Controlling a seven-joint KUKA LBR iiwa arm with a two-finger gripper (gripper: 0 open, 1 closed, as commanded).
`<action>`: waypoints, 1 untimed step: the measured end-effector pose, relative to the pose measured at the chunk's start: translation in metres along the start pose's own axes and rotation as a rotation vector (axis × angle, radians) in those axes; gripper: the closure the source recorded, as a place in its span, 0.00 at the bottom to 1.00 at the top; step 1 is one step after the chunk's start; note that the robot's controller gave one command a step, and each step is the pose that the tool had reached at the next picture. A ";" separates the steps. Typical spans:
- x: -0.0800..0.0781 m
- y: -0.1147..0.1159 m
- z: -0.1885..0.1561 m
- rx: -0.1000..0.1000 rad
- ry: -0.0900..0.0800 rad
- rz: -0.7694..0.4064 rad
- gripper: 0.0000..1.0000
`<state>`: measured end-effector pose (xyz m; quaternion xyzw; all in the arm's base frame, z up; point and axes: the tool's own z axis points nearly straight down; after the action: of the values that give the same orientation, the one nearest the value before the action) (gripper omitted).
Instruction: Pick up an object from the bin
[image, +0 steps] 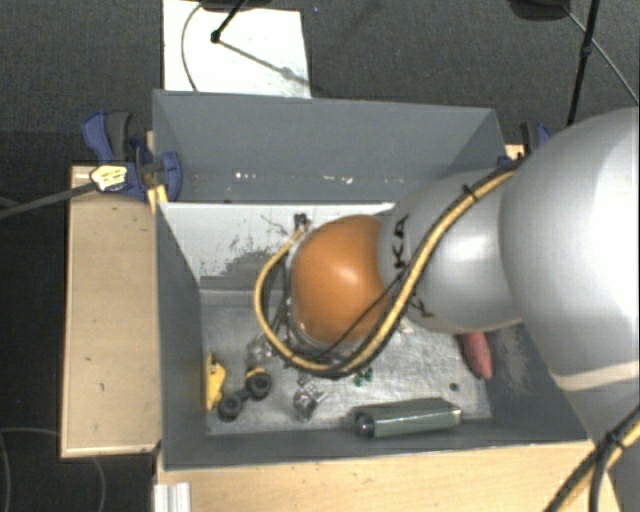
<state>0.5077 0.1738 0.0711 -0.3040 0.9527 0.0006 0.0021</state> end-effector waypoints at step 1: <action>-0.001 0.010 0.001 0.001 0.003 -0.025 0.00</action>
Offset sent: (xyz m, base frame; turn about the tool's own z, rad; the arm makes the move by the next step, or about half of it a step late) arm -0.0163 0.0440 -0.0011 -0.2815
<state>0.5032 0.1825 0.0706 -0.3159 0.9488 -0.0003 0.0010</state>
